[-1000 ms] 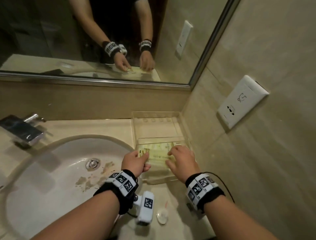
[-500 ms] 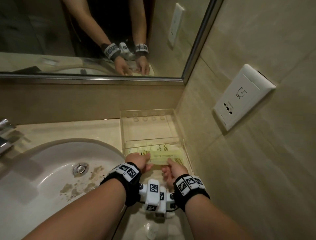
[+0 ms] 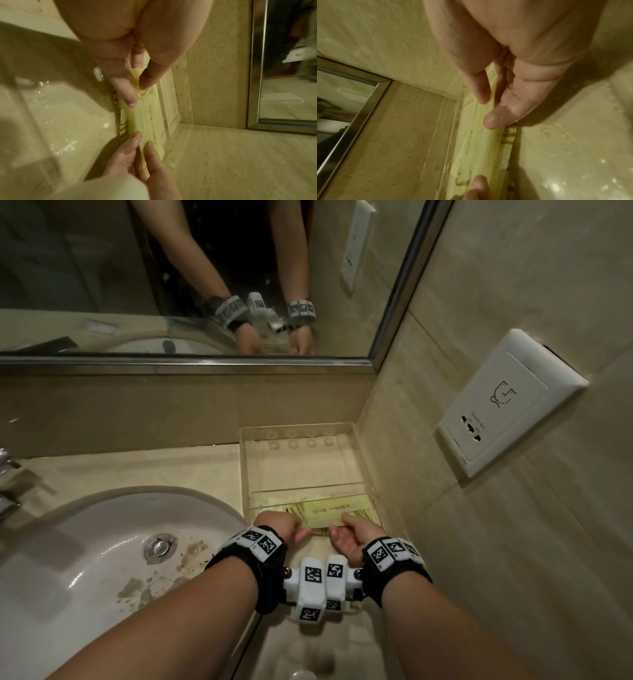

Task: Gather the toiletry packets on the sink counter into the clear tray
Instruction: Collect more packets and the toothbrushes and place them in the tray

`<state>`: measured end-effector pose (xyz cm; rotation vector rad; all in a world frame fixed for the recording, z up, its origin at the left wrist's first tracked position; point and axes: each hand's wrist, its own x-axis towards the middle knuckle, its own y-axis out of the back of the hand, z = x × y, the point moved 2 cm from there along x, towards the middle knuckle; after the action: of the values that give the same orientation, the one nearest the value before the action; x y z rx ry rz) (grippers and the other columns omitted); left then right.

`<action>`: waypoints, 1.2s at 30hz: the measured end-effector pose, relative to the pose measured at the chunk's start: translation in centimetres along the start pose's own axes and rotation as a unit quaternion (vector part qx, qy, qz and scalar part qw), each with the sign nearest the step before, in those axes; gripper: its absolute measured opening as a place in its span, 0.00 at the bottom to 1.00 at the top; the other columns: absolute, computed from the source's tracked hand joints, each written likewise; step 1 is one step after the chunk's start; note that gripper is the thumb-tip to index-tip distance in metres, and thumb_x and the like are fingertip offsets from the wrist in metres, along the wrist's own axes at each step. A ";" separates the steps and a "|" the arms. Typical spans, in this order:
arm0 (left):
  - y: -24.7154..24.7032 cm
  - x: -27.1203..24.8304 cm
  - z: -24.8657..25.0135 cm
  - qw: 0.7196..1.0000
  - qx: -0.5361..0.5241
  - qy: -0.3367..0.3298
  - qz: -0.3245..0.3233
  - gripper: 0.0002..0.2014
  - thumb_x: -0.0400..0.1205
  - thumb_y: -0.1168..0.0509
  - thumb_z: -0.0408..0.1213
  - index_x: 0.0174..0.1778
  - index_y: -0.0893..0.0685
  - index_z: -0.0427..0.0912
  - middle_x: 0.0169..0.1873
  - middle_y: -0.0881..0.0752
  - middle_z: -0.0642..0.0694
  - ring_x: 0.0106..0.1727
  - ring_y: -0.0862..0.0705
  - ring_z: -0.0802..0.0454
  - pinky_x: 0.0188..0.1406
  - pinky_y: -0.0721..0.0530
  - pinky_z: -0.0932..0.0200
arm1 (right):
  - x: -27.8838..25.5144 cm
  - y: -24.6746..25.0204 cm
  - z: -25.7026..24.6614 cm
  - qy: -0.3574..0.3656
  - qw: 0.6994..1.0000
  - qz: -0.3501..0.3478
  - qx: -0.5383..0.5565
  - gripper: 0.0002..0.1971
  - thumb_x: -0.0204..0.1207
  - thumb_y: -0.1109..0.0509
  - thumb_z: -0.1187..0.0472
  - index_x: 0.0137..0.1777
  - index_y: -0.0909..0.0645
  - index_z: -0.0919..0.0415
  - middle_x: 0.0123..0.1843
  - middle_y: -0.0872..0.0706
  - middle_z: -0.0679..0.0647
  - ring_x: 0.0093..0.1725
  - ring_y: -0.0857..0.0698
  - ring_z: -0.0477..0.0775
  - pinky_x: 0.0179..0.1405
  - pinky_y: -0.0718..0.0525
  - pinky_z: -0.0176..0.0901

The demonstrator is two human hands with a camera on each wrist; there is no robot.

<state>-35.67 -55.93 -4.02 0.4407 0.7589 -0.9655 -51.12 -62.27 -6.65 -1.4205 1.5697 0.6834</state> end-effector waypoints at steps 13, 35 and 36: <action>-0.7 -0.1 0.5 0.942 0.308 -0.134 0.016 0.19 0.86 0.43 0.46 0.46 0.12 0.36 0.51 0.15 0.39 0.57 0.17 0.42 0.61 0.21 0.55 | 1.3 0.8 -0.7 0.024 0.998 0.020 -0.047 0.13 0.75 0.25 0.63 0.55 0.18 0.71 0.37 0.13 0.61 0.27 0.13 0.55 0.19 0.17 0.39; 5.7 -3.6 0.4 0.997 -0.073 0.013 -0.024 0.05 0.81 0.35 0.29 0.48 0.23 0.31 0.36 0.21 0.40 0.27 0.19 0.49 0.15 0.23 0.65 | -5.9 -1.4 -1.3 0.089 0.954 0.061 -0.280 0.19 0.78 0.30 0.56 0.27 0.23 0.63 0.16 0.23 0.53 0.11 0.28 0.49 0.10 0.30 0.31; 6.7 -3.9 0.4 0.997 -0.079 0.008 -0.021 0.06 0.81 0.35 0.29 0.50 0.23 0.31 0.35 0.21 0.41 0.25 0.19 0.50 0.14 0.24 0.66 | -6.3 -2.0 -1.0 0.103 0.951 0.061 -0.287 0.20 0.78 0.30 0.56 0.25 0.23 0.64 0.15 0.23 0.53 0.11 0.28 0.50 0.10 0.31 0.31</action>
<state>-31.09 -50.54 -0.74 0.2961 0.8552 -0.9333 -49.69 -60.45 -0.38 -1.8729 1.7085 1.1662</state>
